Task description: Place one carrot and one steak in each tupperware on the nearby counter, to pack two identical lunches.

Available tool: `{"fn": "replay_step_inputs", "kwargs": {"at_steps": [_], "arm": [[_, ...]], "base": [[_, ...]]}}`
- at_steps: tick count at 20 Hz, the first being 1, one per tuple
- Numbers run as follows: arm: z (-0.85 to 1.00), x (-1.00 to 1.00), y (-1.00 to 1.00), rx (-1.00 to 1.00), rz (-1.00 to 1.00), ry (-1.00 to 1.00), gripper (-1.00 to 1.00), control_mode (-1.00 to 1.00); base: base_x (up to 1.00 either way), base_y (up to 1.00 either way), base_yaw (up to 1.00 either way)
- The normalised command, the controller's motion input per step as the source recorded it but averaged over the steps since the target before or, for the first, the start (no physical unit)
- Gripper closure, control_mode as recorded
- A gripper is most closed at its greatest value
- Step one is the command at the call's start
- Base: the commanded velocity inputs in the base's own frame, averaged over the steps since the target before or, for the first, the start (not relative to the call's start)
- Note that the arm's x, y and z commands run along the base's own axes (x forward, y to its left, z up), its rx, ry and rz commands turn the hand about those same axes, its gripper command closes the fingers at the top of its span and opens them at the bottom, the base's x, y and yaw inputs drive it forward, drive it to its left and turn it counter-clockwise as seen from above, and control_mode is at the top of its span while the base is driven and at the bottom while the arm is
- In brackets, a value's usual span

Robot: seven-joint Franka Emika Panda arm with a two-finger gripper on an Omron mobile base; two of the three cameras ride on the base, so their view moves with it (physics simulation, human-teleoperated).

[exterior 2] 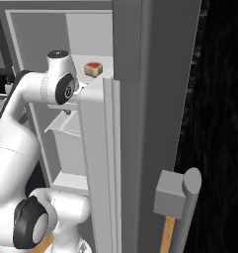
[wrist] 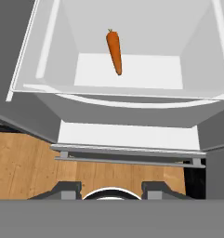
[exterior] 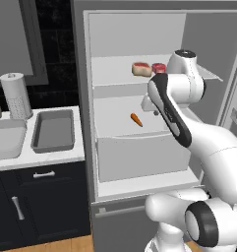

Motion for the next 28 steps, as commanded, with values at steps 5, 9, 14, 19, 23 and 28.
{"fn": "replay_step_inputs", "kwargs": {"at_steps": [5,9,14,19,23,28], "arm": [[-0.02,-0.27,0.10,-0.02,0.01,-0.05,-1.00,-1.00],[-0.23,-0.15,0.17,-0.02,0.02,-0.01,-1.00,-1.00],[-0.19,-0.07,0.18,0.00,0.00,-0.26,-1.00,-1.00],[0.00,0.20,0.00,0.04,0.00,-0.09,-1.00,-1.00],[0.00,0.46,-0.10,0.05,0.01,0.00,-1.00,-1.00],[-0.13,0.38,-0.04,0.00,0.03,0.00,-1.00,-1.00]], "base": [[0.00,0.00,0.00],[0.00,0.00,0.00],[0.00,0.00,0.00],[0.00,0.00,0.00],[0.00,0.00,0.00],[0.00,0.00,0.00]]}}
